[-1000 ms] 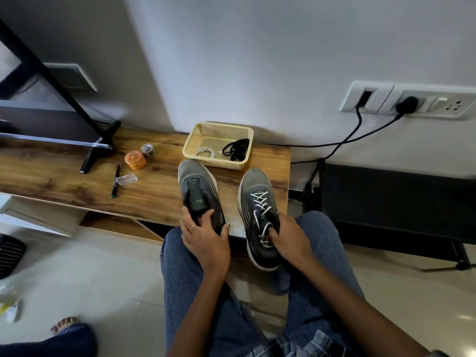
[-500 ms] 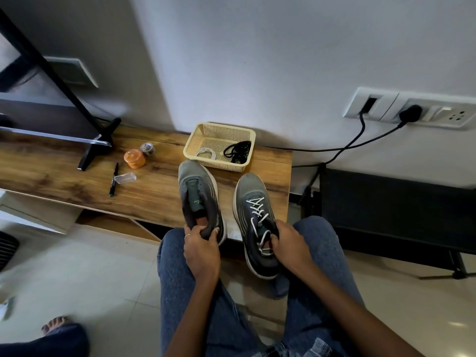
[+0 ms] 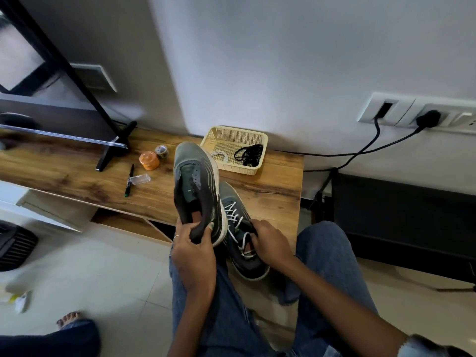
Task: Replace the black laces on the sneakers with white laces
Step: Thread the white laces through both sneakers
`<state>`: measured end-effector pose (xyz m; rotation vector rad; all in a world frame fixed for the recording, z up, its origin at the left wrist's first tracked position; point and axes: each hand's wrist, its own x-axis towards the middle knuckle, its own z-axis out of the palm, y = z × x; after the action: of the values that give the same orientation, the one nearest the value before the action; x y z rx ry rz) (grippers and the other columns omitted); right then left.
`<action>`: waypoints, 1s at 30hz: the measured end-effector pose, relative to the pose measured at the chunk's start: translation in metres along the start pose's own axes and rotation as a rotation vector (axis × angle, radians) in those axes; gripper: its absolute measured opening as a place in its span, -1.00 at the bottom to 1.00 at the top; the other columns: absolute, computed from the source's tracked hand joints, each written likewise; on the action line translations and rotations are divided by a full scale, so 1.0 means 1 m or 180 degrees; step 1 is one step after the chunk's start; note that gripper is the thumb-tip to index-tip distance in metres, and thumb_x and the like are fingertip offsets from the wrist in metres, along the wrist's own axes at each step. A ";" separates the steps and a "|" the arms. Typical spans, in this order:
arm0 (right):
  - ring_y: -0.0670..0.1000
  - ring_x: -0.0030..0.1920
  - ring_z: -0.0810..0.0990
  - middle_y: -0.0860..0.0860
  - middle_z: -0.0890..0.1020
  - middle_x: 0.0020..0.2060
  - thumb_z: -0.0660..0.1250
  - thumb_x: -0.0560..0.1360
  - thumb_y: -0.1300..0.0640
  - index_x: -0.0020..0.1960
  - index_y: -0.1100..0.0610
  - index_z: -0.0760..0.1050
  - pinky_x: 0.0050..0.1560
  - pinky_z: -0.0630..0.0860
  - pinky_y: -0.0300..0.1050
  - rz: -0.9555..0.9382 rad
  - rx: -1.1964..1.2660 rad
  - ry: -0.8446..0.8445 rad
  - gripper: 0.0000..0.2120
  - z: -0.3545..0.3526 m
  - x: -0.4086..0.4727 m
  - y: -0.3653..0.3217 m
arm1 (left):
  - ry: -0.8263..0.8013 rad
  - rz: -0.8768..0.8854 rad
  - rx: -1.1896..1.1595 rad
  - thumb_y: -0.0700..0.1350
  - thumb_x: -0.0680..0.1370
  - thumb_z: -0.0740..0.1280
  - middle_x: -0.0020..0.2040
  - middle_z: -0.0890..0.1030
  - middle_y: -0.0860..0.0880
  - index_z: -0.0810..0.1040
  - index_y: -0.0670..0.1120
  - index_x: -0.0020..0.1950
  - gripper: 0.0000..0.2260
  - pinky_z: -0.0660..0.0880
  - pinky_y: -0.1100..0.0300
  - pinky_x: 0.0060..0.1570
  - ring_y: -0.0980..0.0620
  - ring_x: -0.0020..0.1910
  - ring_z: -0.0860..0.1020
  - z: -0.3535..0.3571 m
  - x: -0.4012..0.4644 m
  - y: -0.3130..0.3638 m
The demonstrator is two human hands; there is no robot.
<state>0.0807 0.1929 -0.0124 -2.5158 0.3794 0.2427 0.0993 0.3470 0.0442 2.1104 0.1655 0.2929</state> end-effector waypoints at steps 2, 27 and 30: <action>0.21 0.08 0.52 0.13 0.49 0.12 0.16 0.58 0.13 0.29 0.13 0.38 -0.03 0.48 0.06 -0.0076 0.0019 0.0014 -0.70 0.005 0.012 -0.014 | -0.0027 0.0037 -0.0004 -0.23 0.45 0.46 0.09 0.62 -0.11 0.59 -0.13 -0.09 -0.91 0.33 0.54 -0.14 -0.05 -0.03 0.59 -0.003 0.000 0.002; -0.04 -0.05 0.56 0.02 0.56 0.02 0.44 0.44 0.05 0.24 0.11 0.37 -0.08 0.58 -0.06 0.1329 0.2800 0.0000 -0.55 -0.109 -0.008 0.009 | -0.1453 0.1158 0.0511 -0.29 0.37 0.44 0.41 0.43 -0.12 0.54 -0.06 -0.02 -0.76 0.57 0.10 -0.20 -0.09 0.01 0.61 0.055 -0.072 0.034; 0.04 -0.05 0.56 0.09 0.56 0.01 0.33 0.48 0.20 0.22 0.16 0.38 -0.08 0.55 -0.05 0.1610 0.2411 0.0127 -0.67 -0.093 -0.004 0.025 | -0.1688 0.1195 0.0793 -0.22 0.40 0.42 0.45 0.37 -0.15 0.53 -0.06 0.03 -0.76 0.57 0.04 -0.19 -0.15 0.12 0.58 0.067 -0.081 0.027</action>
<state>0.0770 0.1210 0.0523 -1.6548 0.9274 0.1916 0.0395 0.2593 0.0215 2.3818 -0.5350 -0.0825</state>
